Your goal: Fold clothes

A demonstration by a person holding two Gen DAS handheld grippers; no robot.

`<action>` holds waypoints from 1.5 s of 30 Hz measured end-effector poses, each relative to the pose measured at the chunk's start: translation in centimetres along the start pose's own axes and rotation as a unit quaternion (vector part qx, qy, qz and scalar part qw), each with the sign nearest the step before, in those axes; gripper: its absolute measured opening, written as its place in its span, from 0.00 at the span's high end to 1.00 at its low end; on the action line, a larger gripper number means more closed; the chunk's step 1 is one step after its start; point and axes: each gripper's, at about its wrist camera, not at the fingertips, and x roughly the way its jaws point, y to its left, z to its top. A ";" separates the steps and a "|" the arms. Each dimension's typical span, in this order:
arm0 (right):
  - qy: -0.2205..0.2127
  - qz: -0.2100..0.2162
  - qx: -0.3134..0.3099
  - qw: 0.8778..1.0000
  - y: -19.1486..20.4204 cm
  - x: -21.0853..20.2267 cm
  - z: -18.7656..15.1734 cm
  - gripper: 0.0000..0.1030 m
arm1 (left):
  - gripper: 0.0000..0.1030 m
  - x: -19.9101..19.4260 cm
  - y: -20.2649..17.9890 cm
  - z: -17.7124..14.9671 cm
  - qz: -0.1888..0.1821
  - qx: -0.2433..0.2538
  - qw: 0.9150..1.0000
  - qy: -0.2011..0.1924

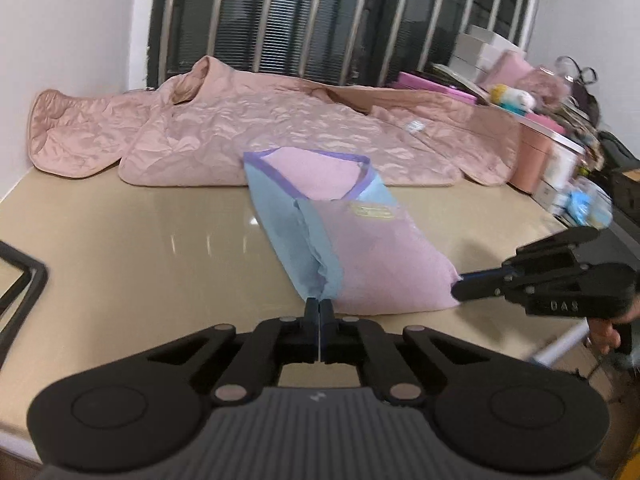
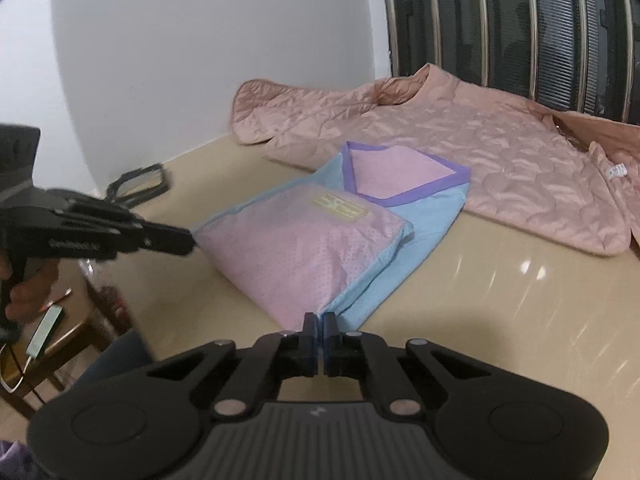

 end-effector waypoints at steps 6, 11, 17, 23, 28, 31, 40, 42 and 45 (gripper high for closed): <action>-0.018 -0.032 0.001 0.999 -0.9 -3.2 0.5 0.62 | 0.65 -1.3 2.1 2.9 0.038 -0.007 0.999 -0.021; -0.065 -0.041 0.033 0.996 -6.4 -1.1 6.9 0.51 | 0.49 6.0 4.4 10.1 0.050 -0.049 0.997 -0.030; -0.005 -0.060 0.072 0.996 -12.3 7.3 13.3 0.52 | 0.48 15.2 5.6 13.6 0.091 -0.095 0.991 0.034; 0.051 -0.057 0.086 0.993 -14.2 12.2 13.6 0.98 | 0.97 17.4 5.8 13.5 0.077 -0.112 0.990 0.044; 0.017 -0.085 0.068 0.994 -13.5 10.5 13.0 0.99 | 0.98 16.9 5.8 14.4 0.067 -0.120 0.990 0.026; -0.019 -0.062 0.060 0.996 -12.6 7.7 12.7 0.99 | 0.98 14.4 4.9 14.1 0.056 -0.109 0.992 0.001; -0.060 0.064 0.020 0.996 -6.3 -3.6 5.5 0.98 | 0.97 1.9 0.6 3.6 0.049 -0.046 0.998 -0.015; -0.027 0.087 -0.010 0.996 -4.2 -4.3 2.6 0.97 | 0.92 0.1 0.2 1.6 0.062 -0.051 0.997 -0.007; -0.019 0.077 -0.016 0.997 -3.2 -5.1 1.2 0.83 | 0.82 -2.4 0.0 2.3 0.040 -0.077 0.996 -0.031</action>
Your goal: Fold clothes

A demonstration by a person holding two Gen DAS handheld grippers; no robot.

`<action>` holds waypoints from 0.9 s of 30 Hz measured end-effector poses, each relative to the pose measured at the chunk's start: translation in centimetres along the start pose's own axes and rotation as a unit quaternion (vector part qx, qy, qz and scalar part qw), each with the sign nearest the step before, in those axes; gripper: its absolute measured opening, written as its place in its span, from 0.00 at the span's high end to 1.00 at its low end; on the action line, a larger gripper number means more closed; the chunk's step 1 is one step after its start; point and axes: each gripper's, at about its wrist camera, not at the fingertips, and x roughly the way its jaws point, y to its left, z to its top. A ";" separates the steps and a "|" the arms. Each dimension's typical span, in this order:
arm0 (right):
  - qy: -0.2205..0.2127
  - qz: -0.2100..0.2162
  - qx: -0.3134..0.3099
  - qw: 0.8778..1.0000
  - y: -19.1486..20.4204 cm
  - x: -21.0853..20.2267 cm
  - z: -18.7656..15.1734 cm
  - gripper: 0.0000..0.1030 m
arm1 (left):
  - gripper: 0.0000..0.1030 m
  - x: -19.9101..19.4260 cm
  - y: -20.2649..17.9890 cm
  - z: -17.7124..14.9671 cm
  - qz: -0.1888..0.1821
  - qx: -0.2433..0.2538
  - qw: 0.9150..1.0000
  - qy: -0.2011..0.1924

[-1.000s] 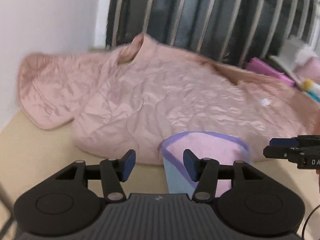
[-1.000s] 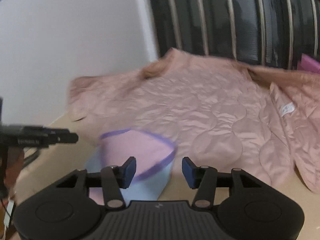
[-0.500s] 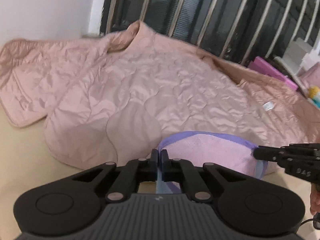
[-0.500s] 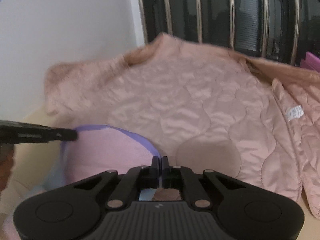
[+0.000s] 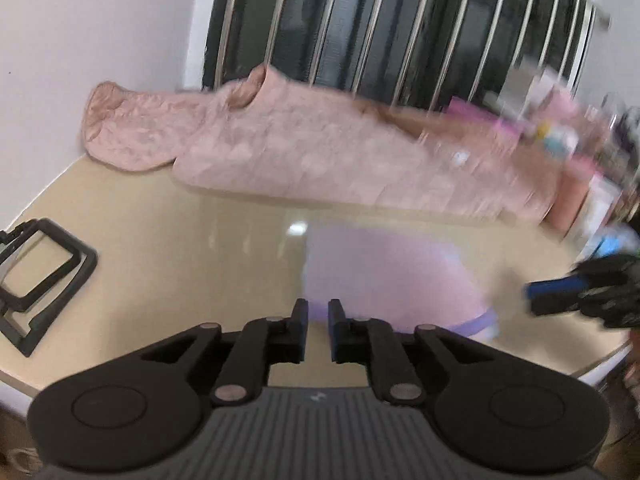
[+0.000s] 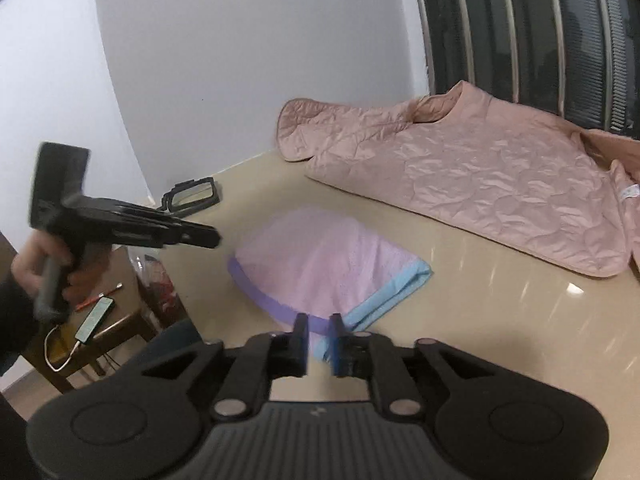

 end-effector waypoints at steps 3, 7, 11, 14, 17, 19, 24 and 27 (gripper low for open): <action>-0.059 -0.004 0.032 0.998 -0.7 -0.1 1.5 0.63 | 0.60 -0.7 -1.3 1.9 -0.014 0.001 0.998 -0.059; -0.061 -0.024 0.040 0.997 0.0 3.3 3.0 0.64 | 0.60 3.3 -3.3 1.3 0.038 0.041 0.998 -0.029; -0.032 -0.036 0.020 0.999 1.6 5.3 1.5 0.64 | 0.54 2.8 -2.7 -0.5 0.024 0.017 0.999 -0.022; -0.048 -0.042 0.005 0.998 1.8 3.8 -0.4 0.57 | 0.52 2.1 -1.4 -1.0 0.035 -0.004 0.999 -0.015; -0.061 -0.034 -0.042 0.997 3.0 2.8 -1.8 0.55 | 0.48 1.9 -0.6 -1.4 0.021 -0.008 1.000 0.000; -0.052 -0.037 -0.042 0.997 3.4 3.3 -1.7 0.56 | 0.47 1.9 -0.6 -1.8 0.010 -0.004 1.000 0.009; -0.037 -0.027 -0.023 0.999 2.4 4.0 -1.8 0.93 | 0.46 2.2 -1.3 -2.9 0.013 0.010 1.000 0.022; -0.034 -0.036 0.008 0.999 1.3 3.8 -2.0 0.99 | 0.46 2.5 -1.2 -3.2 0.015 0.011 0.999 0.027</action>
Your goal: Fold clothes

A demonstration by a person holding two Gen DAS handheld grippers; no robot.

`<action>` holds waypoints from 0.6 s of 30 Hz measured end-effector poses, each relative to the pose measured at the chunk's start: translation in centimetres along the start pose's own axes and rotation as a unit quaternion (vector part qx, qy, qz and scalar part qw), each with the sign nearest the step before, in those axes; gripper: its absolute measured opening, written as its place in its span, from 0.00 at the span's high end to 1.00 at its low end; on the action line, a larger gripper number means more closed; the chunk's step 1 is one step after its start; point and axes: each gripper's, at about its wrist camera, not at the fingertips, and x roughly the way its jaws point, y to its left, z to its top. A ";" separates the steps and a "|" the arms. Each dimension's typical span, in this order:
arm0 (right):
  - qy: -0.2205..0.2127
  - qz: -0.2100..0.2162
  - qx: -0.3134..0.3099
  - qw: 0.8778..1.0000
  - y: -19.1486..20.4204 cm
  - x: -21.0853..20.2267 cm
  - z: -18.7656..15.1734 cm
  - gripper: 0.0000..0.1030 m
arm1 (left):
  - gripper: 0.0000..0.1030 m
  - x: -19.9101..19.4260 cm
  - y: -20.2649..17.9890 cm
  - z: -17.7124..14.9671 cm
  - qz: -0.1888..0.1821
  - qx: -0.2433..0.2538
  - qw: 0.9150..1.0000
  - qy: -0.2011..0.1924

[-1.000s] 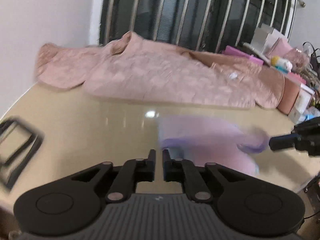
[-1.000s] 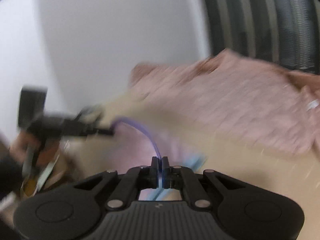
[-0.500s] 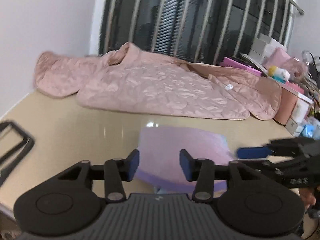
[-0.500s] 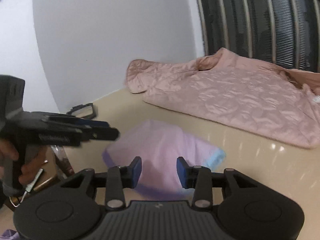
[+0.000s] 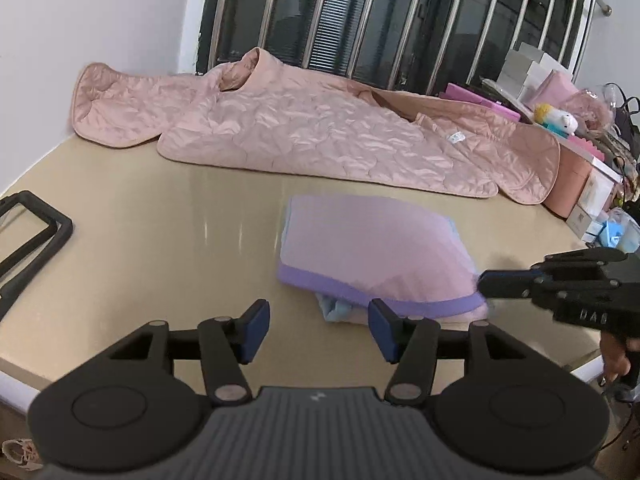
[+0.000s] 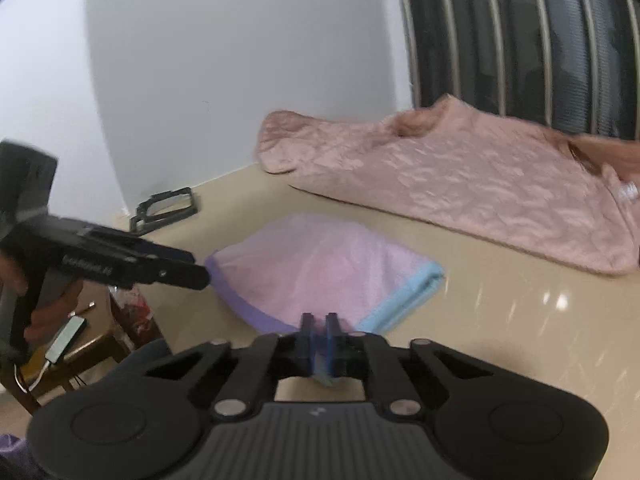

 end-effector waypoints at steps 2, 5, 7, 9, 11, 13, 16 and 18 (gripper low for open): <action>0.001 -0.015 0.007 1.000 -0.5 -0.2 0.0 0.99 | 0.46 0.2 0.1 0.0 0.000 0.000 1.000 0.002; -0.010 -0.018 -0.002 1.000 -0.3 -0.7 0.0 0.94 | 0.45 0.3 0.5 0.2 -0.003 -0.007 1.000 0.000; -0.029 -0.003 -0.023 0.999 0.6 -1.1 0.0 0.60 | 0.45 0.4 0.9 0.5 -0.002 -0.016 1.000 -0.002; -0.030 0.021 -0.049 0.998 1.9 -0.7 0.0 0.43 | 0.44 0.4 1.2 0.8 0.000 -0.026 1.000 -0.003; -0.026 0.024 -0.069 0.997 2.7 0.3 -0.1 0.48 | 0.44 0.4 1.4 0.9 0.002 -0.029 1.000 -0.005; -0.015 0.015 -0.068 0.997 2.5 1.4 -0.1 0.75 | 0.43 0.3 1.5 0.9 0.005 -0.027 1.000 -0.005; -0.013 0.007 -0.065 0.998 1.9 1.7 -0.2 0.85 | 0.43 0.2 1.8 0.8 0.008 -0.029 1.000 -0.004; -0.019 0.008 -0.061 0.998 1.5 1.4 -0.1 0.92 | 0.43 0.2 2.0 0.8 0.009 -0.032 0.999 -0.002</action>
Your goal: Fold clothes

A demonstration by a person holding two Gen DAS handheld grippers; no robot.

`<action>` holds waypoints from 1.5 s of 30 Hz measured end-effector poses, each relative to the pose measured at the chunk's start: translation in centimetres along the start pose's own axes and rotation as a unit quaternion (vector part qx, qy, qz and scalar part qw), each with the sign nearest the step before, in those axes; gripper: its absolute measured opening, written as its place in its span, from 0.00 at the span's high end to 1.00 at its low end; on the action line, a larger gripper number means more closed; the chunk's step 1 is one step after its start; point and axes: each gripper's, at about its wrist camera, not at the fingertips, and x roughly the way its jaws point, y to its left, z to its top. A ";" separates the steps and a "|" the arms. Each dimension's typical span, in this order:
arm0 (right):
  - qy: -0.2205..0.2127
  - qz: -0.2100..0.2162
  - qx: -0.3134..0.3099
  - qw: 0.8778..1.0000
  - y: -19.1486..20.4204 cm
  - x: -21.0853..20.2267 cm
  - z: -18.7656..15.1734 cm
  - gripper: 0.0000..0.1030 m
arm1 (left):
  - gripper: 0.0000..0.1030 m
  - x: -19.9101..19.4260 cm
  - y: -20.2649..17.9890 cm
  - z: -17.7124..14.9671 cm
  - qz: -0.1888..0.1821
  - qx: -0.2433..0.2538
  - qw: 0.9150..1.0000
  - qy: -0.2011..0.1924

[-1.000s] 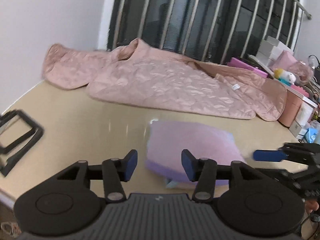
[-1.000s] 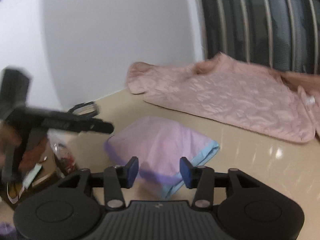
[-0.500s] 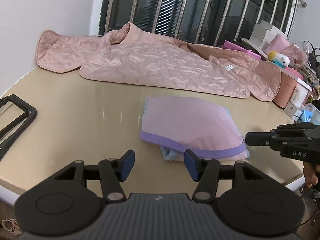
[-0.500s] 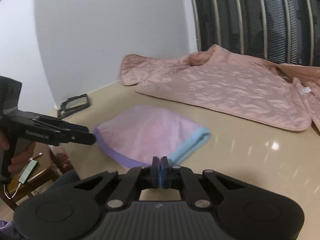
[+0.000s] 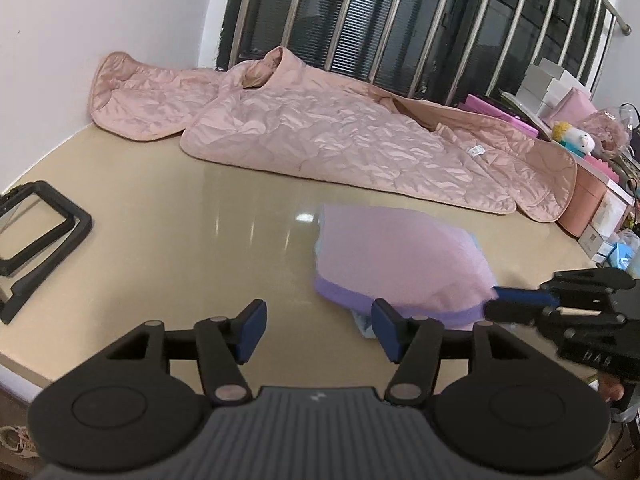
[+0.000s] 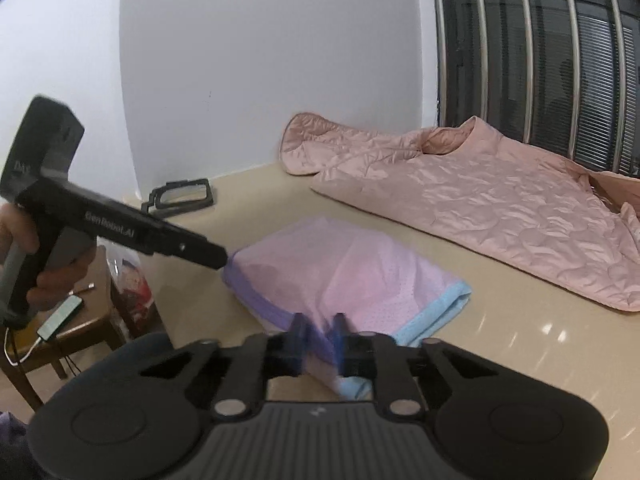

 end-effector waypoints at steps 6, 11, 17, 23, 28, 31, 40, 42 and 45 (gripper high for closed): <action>-0.006 -0.013 0.004 1.000 -1.0 -1.5 0.3 0.95 | 0.43 0.1 -0.1 0.5 -0.010 -0.003 1.000 -0.005; 0.021 -0.025 -0.013 0.999 -1.2 -1.5 -0.2 0.96 | 0.42 0.8 -1.7 1.5 -0.028 0.007 0.999 -0.021; 0.032 -0.033 -0.004 0.999 -1.0 -1.6 -0.2 0.78 | 0.56 2.9 -4.5 0.6 -0.044 0.066 0.997 0.011; -0.027 -0.038 0.057 0.997 -2.5 -2.1 1.2 0.74 | 0.57 2.7 -3.4 -0.3 -0.065 0.044 0.997 0.014; 0.024 -0.037 0.059 0.997 -1.8 1.6 1.2 0.73 | 0.50 2.4 0.2 0.6 -0.099 -0.063 0.993 0.019; 0.013 -0.034 0.064 0.997 -1.4 1.5 0.8 0.66 | 0.50 3.1 1.0 1.9 -0.100 -0.085 0.991 0.005; -0.005 -0.079 0.127 0.989 -2.4 -1.2 0.0 0.62 | 0.94 5.1 1.4 2.6 -0.124 -0.118 0.985 0.029; -0.005 -0.088 0.155 0.984 -3.0 -1.0 -0.4 0.62 | 0.92 4.8 2.0 1.9 -0.130 -0.141 0.981 0.030; -0.010 -0.085 0.164 0.983 -3.0 0.0 -0.7 0.63 | 0.90 4.5 1.4 1.1 -0.111 -0.101 0.989 0.012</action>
